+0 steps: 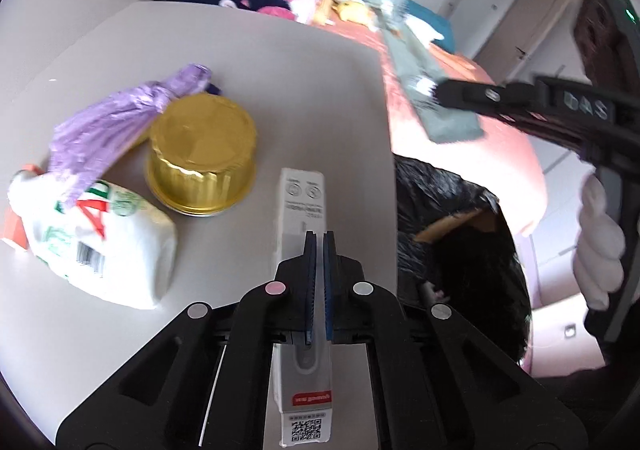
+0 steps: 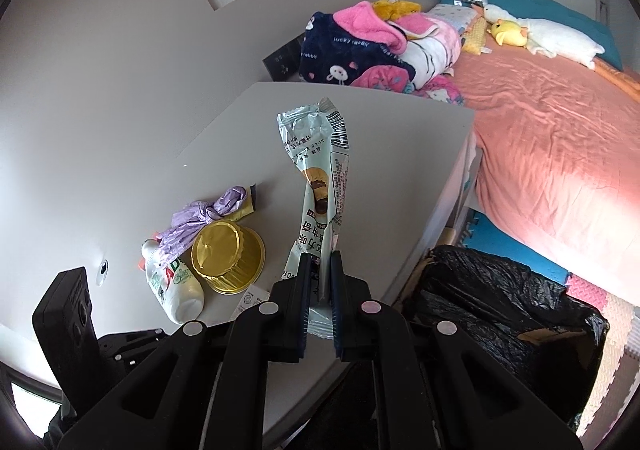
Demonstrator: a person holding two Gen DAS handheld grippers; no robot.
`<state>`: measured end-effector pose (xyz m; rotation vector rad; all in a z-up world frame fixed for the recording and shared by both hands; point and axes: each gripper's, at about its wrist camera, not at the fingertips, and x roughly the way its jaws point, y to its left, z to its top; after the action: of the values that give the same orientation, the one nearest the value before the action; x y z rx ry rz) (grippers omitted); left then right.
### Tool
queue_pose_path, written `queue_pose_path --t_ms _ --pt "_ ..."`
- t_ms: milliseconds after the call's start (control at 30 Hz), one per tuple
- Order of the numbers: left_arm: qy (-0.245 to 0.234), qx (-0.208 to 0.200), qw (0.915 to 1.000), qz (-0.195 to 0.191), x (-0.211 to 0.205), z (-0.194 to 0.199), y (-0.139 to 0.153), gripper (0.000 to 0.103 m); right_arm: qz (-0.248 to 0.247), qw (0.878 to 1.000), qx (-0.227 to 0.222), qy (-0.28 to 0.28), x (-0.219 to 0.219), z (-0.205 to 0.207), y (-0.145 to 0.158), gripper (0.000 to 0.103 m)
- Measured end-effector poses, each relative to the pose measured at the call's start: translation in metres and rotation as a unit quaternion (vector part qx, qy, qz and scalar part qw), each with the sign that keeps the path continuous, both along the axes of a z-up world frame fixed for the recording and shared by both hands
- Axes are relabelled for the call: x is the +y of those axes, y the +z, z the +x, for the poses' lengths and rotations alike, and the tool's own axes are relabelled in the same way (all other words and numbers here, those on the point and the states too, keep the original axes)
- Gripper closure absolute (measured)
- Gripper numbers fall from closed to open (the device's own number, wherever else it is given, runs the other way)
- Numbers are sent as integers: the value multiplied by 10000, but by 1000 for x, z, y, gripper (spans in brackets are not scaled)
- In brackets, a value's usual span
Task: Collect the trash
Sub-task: 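Lift the thermometer box and snack wrapper off the desk with both grippers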
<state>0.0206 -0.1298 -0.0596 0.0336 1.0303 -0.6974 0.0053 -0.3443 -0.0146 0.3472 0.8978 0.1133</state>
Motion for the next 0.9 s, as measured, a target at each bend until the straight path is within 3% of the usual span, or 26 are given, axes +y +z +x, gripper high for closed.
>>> queue_pose_path --t_ms 100,433,467,500,533,567,633,767,900 --pt "62 -205 9998 39 1 -5 9 101 -1 10000 -58 -77 -6 -8 4 93" --pt "185 -121 9991 371 0 -2 -4 99 21 9995 -80 -300 -19 -27 5 92" --pt "189 -138 9989 401 0 -3 -4 96 21 9995 -72 -315 -20 -28 5 92" --pt "195 -164 9989 402 0 -4 -4 76 25 9994 -64 -326 -21 -29 4 92" --pt "208 -193 9989 385 0 -5 -3 34 27 9994 -50 -338 -22 -29 4 92" --pt "231 -276 9988 335 1 -6 -1 19 30 9994 -38 -347 -22 -30 3 92" --pt "191 -481 9983 263 1 -11 4 14 28 9993 -32 -369 -23 -31 3 93" --pt "159 -382 9983 412 -4 -7 -3 14 38 9993 -31 -377 -24 -32 2 92" --pt "130 -268 9983 493 -6 -6 -10 22 31 9992 -16 -387 -25 -31 2 92"
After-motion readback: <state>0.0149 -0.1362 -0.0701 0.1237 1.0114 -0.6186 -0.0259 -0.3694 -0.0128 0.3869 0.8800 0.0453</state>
